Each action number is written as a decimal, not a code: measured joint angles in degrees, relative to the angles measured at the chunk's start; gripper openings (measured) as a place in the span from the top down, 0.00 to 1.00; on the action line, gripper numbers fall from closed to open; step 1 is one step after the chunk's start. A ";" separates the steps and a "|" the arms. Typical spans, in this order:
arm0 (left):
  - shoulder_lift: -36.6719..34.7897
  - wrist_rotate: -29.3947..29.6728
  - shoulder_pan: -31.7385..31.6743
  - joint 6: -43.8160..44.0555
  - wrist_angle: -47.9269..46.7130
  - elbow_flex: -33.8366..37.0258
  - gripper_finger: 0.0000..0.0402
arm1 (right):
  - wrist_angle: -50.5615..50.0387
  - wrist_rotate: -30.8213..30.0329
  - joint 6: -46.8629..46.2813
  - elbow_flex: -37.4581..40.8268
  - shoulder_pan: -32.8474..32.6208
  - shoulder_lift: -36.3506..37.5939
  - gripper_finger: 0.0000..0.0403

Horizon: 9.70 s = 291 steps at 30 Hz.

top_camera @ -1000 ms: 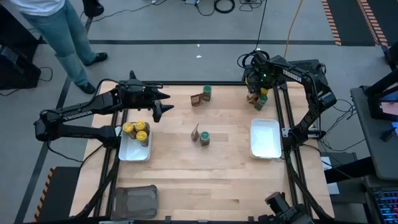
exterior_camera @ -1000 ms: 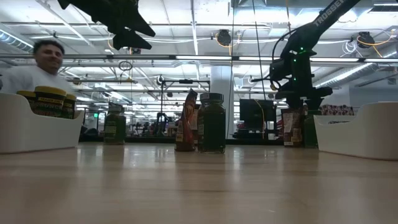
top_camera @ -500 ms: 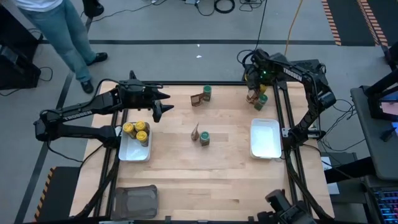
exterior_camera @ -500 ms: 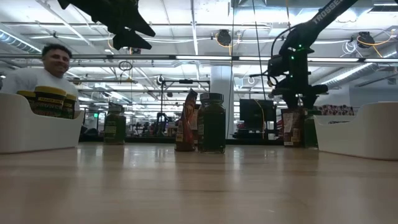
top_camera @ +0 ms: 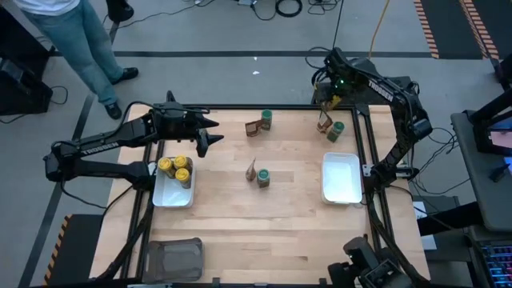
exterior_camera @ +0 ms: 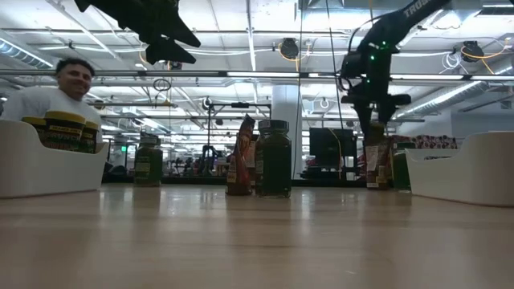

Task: Sort spices by type
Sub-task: Put the yellow seasoning bottle into the left white bin

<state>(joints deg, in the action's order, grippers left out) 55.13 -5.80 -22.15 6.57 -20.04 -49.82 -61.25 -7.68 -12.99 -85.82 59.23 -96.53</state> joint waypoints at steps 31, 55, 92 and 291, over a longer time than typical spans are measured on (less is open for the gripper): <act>-0.01 -1.37 0.00 1.41 0.01 0.00 0.32 | -0.71 3.58 -4.27 -9.95 -24.62 0.09 0.46; -0.02 -3.25 0.04 2.15 0.01 -0.02 0.32 | -2.90 3.17 -14.37 -8.19 -38.79 0.11 0.46; 5.99 -8.52 0.04 2.12 5.14 -0.04 0.32 | 4.78 3.78 -16.26 4.68 -39.98 -6.60 0.40; 2.47 42.79 49.05 65.16 -65.40 -16.11 0.38 | 3.58 -0.93 -12.62 -6.45 -39.58 16.72 0.34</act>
<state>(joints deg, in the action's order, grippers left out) 57.60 36.99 26.89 71.73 -85.44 -65.93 -57.67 -8.62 -25.62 -92.27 19.65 -79.81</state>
